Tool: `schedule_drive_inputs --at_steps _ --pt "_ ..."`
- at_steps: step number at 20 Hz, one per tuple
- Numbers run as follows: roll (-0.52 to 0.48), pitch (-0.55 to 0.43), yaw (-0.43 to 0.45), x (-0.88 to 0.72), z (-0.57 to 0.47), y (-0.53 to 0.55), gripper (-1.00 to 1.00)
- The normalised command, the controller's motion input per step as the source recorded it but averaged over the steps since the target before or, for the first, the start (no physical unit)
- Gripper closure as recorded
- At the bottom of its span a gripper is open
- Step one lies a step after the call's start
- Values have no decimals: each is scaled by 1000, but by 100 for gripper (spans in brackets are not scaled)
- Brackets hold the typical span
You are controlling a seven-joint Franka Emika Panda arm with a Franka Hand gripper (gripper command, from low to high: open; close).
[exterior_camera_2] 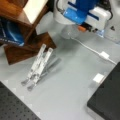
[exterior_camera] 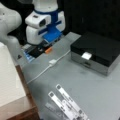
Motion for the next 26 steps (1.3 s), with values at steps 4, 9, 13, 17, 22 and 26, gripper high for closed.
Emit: schedule_drive_inputs --at_steps 4,9,13,17,22,26 --pt "-467 269 57 296 241 -157 -100" --pt "-442 267 -37 301 251 -138 -100" --pt "-501 300 -90 341 249 -152 -100" --pt "-579 365 -136 385 232 -111 -100" --pt "-634 417 -156 455 297 -42 -100" --pt "-655 407 -121 473 357 -57 -100"
